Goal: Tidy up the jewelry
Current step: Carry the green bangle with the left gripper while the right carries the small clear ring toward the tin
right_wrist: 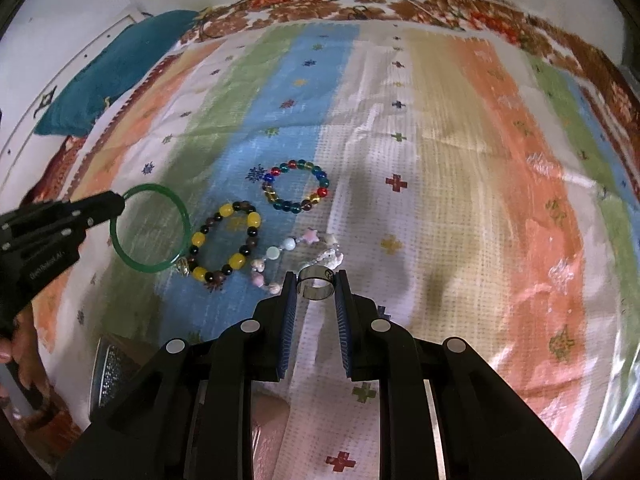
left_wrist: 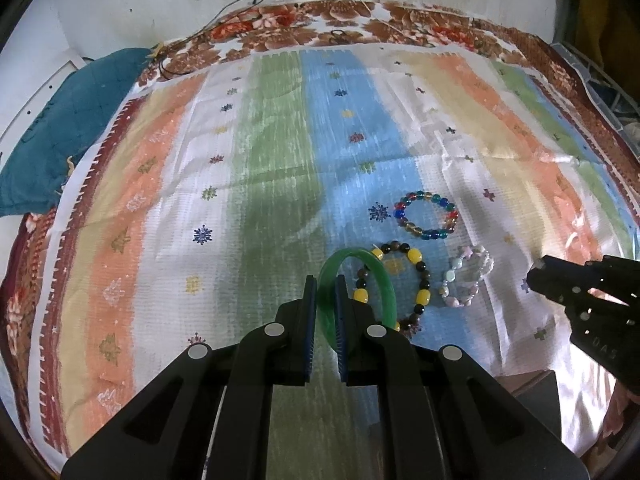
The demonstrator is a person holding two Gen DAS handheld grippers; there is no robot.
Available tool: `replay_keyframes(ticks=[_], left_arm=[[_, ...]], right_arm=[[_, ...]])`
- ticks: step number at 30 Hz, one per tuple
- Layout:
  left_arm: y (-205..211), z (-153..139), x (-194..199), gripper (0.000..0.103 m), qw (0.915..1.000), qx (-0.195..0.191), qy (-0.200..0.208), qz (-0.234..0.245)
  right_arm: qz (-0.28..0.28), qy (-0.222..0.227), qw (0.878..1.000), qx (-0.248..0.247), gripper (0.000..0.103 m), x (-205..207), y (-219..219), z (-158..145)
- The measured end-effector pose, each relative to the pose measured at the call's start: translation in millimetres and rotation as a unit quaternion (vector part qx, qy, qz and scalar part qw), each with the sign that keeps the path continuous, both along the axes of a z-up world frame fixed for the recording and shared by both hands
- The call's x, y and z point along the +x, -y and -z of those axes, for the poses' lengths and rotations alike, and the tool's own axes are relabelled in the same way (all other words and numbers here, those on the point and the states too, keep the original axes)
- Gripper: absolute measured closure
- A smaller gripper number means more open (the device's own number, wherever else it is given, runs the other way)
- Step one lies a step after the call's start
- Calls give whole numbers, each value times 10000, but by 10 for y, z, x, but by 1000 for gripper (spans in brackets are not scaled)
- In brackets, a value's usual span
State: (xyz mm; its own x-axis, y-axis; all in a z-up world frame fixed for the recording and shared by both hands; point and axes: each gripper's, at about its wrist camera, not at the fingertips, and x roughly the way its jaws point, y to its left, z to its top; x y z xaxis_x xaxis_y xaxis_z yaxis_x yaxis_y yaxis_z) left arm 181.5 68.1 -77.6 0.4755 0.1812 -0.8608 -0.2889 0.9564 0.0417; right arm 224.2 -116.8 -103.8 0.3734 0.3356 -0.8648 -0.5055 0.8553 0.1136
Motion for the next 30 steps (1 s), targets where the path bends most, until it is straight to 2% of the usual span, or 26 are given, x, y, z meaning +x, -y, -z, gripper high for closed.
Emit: replay_keyframes(ticks=[12, 30], left_arm=[[39, -97, -155, 95, 9999, 6, 83, 59], [142, -332, -450, 95, 9989, -218, 392, 96]], right_arm=[[-61, 72, 9999, 60, 83, -161, -39, -113], [49, 116, 9998, 149, 83, -345, 20, -201]])
